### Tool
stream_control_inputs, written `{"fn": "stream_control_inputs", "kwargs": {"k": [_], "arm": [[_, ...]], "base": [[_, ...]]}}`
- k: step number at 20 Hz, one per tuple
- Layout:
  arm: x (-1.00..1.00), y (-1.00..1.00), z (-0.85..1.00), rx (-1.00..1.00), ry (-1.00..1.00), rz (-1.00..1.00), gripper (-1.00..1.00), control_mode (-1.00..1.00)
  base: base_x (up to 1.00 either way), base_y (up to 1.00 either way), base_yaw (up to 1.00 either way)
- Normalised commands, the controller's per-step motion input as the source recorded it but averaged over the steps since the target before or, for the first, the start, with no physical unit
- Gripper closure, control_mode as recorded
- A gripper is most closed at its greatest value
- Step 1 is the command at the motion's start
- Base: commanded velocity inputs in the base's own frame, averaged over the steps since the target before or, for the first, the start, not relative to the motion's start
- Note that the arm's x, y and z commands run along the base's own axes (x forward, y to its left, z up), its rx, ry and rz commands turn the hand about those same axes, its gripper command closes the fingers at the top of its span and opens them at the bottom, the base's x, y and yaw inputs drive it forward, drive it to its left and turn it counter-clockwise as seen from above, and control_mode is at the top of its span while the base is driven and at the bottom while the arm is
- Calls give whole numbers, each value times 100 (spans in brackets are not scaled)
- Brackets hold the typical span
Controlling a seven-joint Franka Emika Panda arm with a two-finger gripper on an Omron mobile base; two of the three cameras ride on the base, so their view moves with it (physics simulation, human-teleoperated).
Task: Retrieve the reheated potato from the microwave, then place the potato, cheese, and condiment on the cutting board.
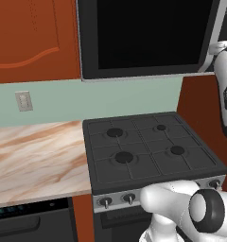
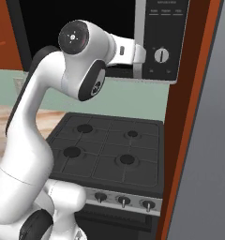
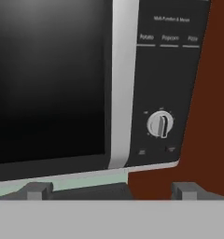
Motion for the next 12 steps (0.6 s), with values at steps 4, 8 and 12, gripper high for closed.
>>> {"fn": "stream_control_inputs", "kwargs": {"k": [4, 8, 12], "arm": [[27, -9, 7, 0, 0, 0, -100, -100], [21, -13, 3, 0, 0, 0, -100, -100], [19, -11, 1, 1, 0, 0, -100, -100]], "base": [[0, 0, 0], [0, 0, 0], [0, 0, 0]]}}
